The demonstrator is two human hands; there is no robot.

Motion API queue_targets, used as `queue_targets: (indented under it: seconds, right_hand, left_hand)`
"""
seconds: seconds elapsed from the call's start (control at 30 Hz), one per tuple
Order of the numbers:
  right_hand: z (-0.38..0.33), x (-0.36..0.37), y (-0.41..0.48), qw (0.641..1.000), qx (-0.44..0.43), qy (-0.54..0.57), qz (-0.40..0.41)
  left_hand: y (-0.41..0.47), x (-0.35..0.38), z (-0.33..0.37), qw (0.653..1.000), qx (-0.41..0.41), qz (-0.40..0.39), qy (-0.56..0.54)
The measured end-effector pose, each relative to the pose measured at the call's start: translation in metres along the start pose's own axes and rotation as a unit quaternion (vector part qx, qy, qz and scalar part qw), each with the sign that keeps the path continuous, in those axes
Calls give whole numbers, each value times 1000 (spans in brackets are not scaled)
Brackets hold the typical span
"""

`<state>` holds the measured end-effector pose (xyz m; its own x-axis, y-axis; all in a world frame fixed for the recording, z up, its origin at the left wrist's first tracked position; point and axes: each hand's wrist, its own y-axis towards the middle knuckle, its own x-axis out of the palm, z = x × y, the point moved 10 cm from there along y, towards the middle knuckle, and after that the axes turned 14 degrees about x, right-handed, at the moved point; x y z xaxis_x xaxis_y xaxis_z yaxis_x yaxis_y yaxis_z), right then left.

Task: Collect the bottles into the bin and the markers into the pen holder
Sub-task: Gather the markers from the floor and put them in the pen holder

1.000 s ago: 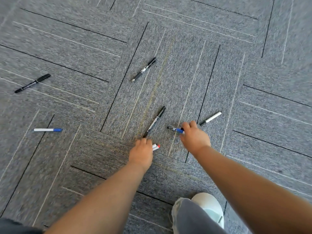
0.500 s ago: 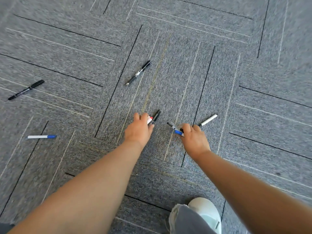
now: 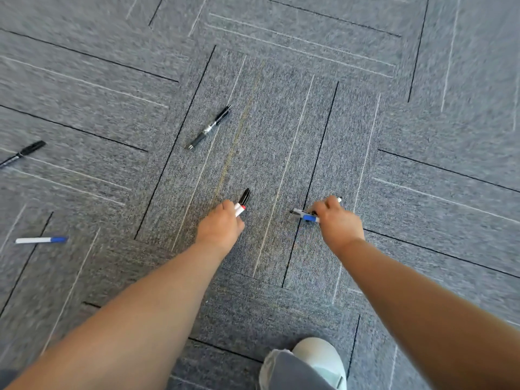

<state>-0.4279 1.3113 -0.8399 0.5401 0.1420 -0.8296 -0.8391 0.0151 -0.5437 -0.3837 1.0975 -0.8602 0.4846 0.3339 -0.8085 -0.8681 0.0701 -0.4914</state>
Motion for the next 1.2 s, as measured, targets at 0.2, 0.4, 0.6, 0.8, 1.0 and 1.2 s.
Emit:
queue_targets:
  seconds: [0.2,0.4,0.6,0.8,1.0,1.2]
  right_hand:
    - [7,5,18,1000,2,-24,-13]
    - [-15,-14,12,996,-71,-34,-30]
    - [-86,-82,1,983,-176,-51,-21]
    - [-187,-168,-21,957,-276,-85,7]
    - [-306,-188,-47,933,-342,-101,53]
    - [-390,-139,-63,940,-336,-55,-2]
  left_hand:
    - [8,-24,12,1000,12,8,-25]
    - [2,-70,17,999,18,21,-20]
    - [-25,-174,-15,998,-21,45,40]
    - [-86,-279,-79,987,-75,100,102]
    - [-127,-276,-178,988,-96,93,79]
    - [-153,-194,-283,986,-152,40,64]
